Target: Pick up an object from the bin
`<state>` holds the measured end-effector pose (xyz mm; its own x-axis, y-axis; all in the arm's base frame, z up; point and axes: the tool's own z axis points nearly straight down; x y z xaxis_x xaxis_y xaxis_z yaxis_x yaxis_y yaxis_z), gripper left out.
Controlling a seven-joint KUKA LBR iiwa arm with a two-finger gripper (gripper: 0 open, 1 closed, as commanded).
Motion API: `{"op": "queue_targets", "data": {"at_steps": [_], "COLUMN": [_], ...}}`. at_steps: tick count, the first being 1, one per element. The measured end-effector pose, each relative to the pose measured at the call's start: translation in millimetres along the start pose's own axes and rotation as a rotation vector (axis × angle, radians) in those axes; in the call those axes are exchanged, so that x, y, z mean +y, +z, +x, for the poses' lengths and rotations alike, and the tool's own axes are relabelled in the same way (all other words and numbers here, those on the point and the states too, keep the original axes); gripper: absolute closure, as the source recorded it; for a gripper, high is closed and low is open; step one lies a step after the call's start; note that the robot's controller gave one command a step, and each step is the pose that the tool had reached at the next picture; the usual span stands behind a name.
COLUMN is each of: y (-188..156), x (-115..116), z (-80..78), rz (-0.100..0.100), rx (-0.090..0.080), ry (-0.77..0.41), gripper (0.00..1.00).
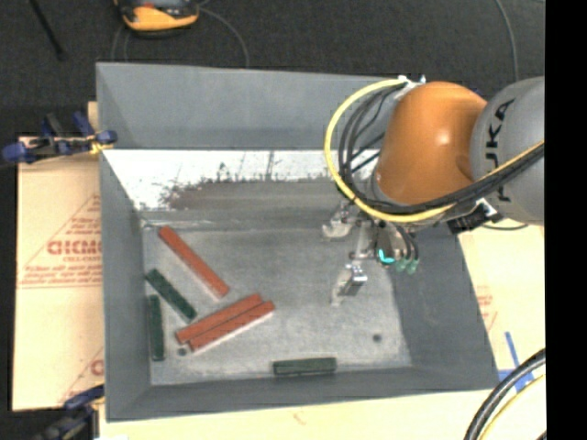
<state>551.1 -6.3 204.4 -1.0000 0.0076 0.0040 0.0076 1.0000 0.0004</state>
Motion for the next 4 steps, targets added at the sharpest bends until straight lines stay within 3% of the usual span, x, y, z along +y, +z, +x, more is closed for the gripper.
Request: {"op": "queue_targets", "data": {"at_steps": [1, 2, 3, 4], "y": [-4.5, 109.6, 118.4, 118.5], "x": [-0.1, 70.9, 72.4, 72.5], "z": [-1.4, 17.1, 20.9, 21.1], "rz": [0.000, 0.004, 0.001, 0.001], "rx": [-0.008, -0.010, -0.007, -0.006], "ry": [0.000, -0.006, -0.006, -0.006], "gripper": [0.00, 1.00, 0.00, 1.00]}}
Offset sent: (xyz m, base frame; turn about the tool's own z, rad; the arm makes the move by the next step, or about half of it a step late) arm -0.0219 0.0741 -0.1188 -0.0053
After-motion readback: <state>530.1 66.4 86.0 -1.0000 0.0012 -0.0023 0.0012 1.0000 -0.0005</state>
